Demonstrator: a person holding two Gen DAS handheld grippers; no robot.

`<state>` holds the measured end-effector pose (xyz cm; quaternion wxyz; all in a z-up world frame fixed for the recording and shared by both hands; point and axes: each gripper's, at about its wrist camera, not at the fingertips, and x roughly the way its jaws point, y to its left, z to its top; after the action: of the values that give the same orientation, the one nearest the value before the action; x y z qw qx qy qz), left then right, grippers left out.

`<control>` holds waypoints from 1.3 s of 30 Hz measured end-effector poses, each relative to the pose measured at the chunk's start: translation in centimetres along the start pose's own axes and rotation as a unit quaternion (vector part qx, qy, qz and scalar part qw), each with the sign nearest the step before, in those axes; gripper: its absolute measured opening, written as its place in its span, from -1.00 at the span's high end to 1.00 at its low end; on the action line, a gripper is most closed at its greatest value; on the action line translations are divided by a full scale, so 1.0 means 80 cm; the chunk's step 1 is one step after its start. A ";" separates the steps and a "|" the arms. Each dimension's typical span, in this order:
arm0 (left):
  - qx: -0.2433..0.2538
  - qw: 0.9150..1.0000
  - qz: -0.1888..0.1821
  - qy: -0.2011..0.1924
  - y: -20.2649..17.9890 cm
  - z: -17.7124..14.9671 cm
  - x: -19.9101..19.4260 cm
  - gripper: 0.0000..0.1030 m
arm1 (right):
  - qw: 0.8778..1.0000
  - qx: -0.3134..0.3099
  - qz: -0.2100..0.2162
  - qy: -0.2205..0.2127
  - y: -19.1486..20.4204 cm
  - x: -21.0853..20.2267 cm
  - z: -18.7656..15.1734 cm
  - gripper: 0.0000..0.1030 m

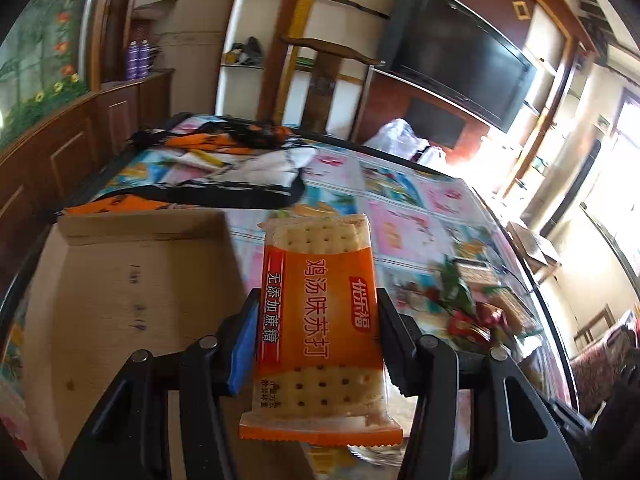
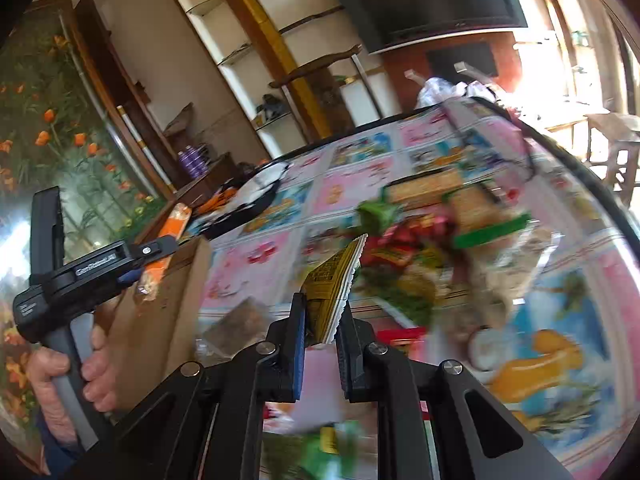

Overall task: Organize snacks
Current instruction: 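Carry both packets into the cardboard box and open both grippers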

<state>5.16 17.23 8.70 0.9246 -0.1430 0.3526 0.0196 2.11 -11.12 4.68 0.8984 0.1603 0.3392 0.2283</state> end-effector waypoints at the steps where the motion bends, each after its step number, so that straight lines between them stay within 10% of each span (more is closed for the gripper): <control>1: -0.003 1.000 0.004 0.001 0.006 0.002 -0.001 -0.02 | 1.000 -0.003 0.008 0.005 0.009 0.006 0.000 0.72; 16: -0.090 0.987 0.133 0.031 0.151 0.027 0.007 -0.02 | 0.987 -0.019 0.139 0.084 0.187 0.140 0.019 0.71; 39: -0.080 0.976 0.193 0.067 0.165 0.016 0.028 -0.02 | 0.977 -0.023 0.104 0.182 0.228 0.238 -0.003 0.69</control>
<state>5.89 30.08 4.87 0.8632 -0.1472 0.4319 0.2160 9.13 14.20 2.42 0.7962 0.1294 0.4734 0.3539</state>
